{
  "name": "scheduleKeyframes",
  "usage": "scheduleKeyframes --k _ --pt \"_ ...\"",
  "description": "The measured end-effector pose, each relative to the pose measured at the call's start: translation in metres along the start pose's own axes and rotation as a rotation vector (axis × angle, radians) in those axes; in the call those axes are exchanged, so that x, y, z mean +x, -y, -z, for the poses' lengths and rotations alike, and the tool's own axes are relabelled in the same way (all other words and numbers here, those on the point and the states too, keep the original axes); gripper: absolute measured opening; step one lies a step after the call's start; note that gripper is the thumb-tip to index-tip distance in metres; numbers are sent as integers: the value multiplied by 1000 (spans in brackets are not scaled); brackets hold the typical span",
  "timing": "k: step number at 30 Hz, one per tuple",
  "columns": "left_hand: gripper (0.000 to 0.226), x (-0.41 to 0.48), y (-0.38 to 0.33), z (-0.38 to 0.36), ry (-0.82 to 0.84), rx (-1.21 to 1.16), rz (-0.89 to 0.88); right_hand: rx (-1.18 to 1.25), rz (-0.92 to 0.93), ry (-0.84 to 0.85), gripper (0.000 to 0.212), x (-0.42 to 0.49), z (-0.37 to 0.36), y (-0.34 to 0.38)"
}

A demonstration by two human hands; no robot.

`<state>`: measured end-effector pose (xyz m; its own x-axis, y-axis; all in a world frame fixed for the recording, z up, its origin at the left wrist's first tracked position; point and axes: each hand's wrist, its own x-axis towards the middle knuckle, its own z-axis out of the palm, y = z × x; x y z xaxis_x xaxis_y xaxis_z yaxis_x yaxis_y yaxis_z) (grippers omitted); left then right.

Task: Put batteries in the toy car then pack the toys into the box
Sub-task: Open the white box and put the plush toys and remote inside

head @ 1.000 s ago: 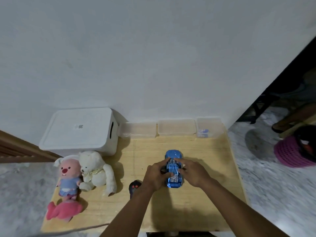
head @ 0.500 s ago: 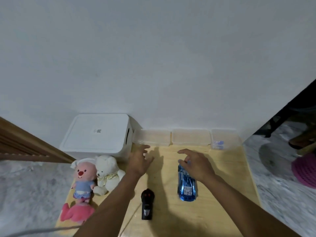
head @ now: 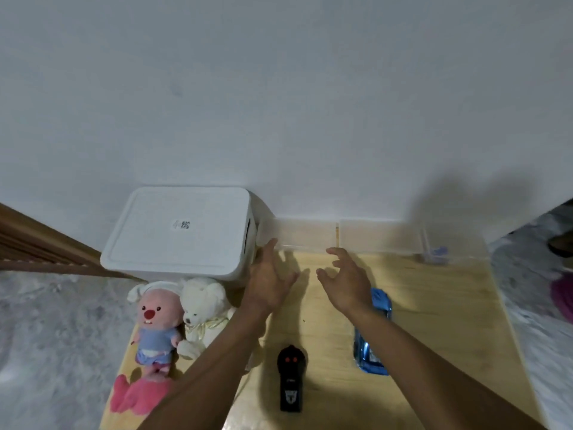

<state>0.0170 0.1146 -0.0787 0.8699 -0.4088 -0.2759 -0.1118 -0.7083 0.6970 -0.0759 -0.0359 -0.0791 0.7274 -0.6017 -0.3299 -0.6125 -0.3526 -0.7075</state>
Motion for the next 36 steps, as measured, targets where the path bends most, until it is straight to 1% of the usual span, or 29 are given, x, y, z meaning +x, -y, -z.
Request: scheduleKeyframes --k 3,7,11,14,16,18,20,24,28,32,36 --pt "79 1 1 -3 -63 -26 16 61 23 -54 41 0 -10 0" --pt "71 0 0 -6 -95 -44 32 136 56 -108 37 3 -17 2" --pt "65 -3 -7 -5 -100 -21 11 251 12 -146 34 8 -23 7" --pt "67 -1 -7 -5 -128 38 -1 324 -43 -155 29 12 -26 9" --pt "74 3 -7 -7 -106 108 19 317 -42 -155 29 14 -28 9" --pt "82 4 -8 -9 -57 156 48 269 -18 -154 33 12 -29 10" --pt "82 5 -9 -10 -40 208 45 166 42 -173 36 10 -27 11" --pt "71 4 -10 -9 -94 225 15 -99 215 -213 39 8 -18 13" --pt "67 3 -13 -9 -132 201 -7 -296 302 -225 37 19 -12 13" --pt "62 3 -13 -8 -161 155 -29 -380 335 -240 30 31 -10 9" --pt "61 -1 -10 -6 -183 116 -81 -422 382 -336 19 37 -9 7"
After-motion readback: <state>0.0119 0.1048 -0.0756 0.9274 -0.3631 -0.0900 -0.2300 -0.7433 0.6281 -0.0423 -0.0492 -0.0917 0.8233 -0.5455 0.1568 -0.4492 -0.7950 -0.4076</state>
